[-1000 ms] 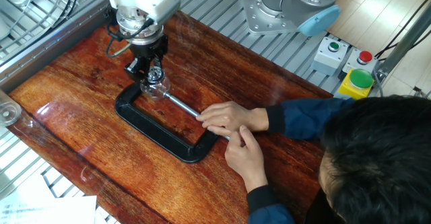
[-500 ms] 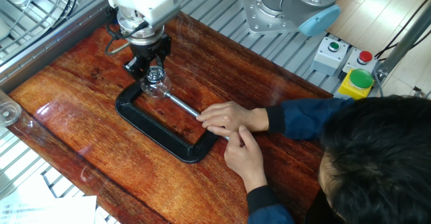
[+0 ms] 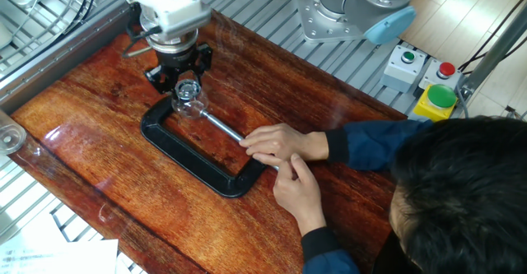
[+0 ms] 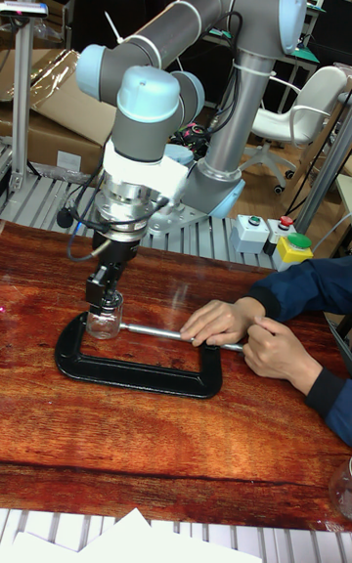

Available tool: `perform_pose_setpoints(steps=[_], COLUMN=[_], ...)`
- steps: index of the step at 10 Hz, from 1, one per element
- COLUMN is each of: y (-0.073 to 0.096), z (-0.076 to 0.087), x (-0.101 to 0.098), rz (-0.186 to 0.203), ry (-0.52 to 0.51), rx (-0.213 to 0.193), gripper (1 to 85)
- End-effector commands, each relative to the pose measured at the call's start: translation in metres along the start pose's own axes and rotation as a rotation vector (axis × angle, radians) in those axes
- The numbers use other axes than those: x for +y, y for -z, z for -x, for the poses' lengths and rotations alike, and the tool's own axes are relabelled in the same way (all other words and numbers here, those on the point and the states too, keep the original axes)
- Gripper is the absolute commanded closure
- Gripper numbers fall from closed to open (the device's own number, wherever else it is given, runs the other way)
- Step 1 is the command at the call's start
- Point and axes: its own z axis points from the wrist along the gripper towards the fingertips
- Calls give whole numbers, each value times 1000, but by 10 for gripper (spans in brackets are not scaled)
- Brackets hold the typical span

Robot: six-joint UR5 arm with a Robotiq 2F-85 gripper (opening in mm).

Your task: Screw the lid onto the jar

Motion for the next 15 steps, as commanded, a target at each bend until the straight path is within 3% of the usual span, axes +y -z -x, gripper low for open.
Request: perform_pose_setpoints(steps=[1, 3, 5, 7, 8, 10, 11, 12, 14, 15], y=[-7, -5, 16, 8, 3, -5, -8, -8, -7, -5], z=[9, 12, -2, -5, -8, 2, 7, 10, 13, 11], x=[9, 3, -17, -32, -35, -34, -42, -47, -50, -43], rz=[19, 14, 19, -16, -36, -68, -116, -135, -146, -135], ry=[-285, -419, -572, -709, -752, -780, -752, -727, -681, -679], rx=[-25, -45, -21, -69, -71, -97, -117, -126, -136, -116], gripper=[627, 523, 487, 493, 493, 380, 260, 160, 7, 7])
